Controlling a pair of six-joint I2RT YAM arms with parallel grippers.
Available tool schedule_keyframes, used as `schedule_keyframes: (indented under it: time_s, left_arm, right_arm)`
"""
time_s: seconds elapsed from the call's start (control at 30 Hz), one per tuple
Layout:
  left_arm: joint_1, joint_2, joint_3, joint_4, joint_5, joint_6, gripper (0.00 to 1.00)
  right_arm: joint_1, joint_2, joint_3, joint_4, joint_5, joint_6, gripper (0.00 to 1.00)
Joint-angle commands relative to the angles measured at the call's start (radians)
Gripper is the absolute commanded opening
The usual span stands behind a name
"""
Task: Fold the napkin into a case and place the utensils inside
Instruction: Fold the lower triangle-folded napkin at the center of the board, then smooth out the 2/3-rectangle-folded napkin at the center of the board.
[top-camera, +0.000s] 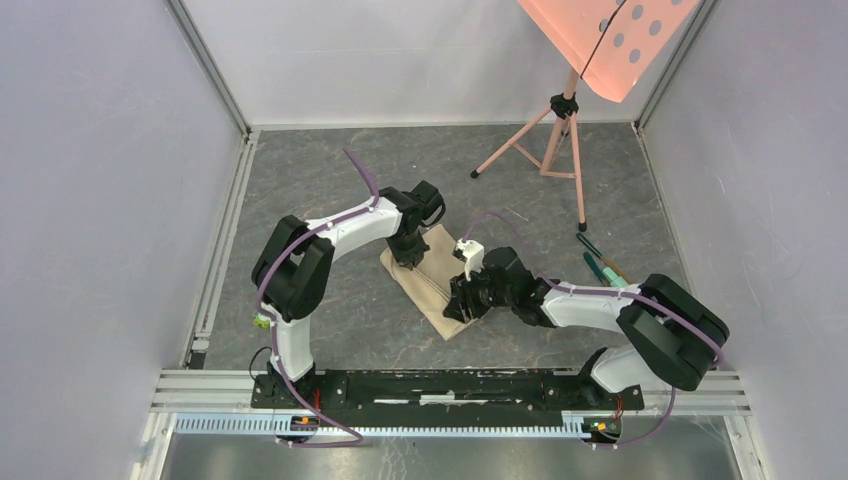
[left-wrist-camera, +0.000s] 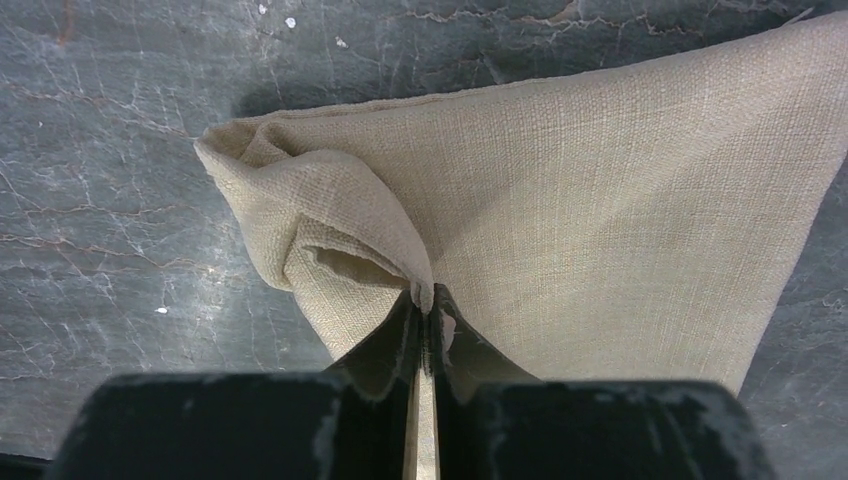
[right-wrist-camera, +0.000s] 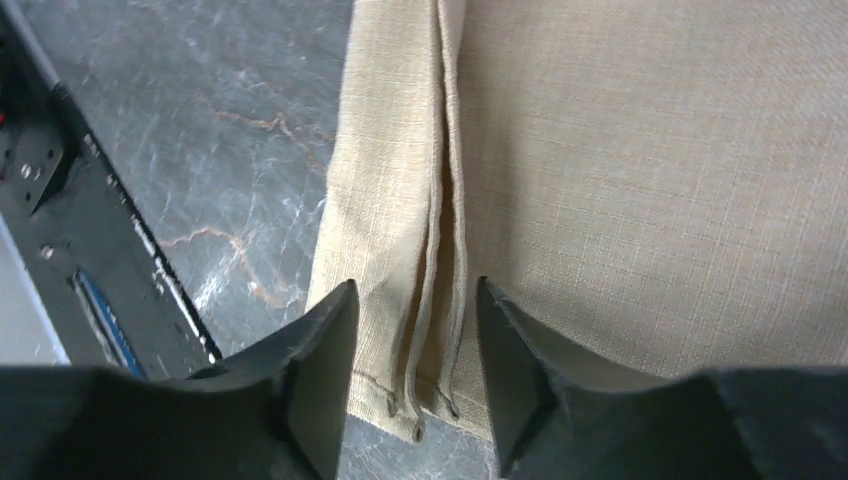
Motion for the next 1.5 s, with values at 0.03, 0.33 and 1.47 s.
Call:
schedule_keyframes:
  time_s: [0.03, 0.33, 1.47]
  left_arm:
    - [0.019, -0.028, 0.040, 0.022, 0.024, 0.056, 0.19]
    - [0.068, -0.198, 0.017, 0.118, 0.254, 0.243, 0.67]
    - [0.390, -0.164, -0.410, 0.752, 0.703, 0.294, 0.06]
  right_arm:
    - [0.037, 0.001, 0.020, -0.036, 0.242, -0.023, 0.36]
    - [0.037, 0.028, 0.001, -0.012, 0.272, 0.018, 0.00]
    - [0.038, 0.017, 0.041, -0.057, 0.205, 0.040, 0.18]
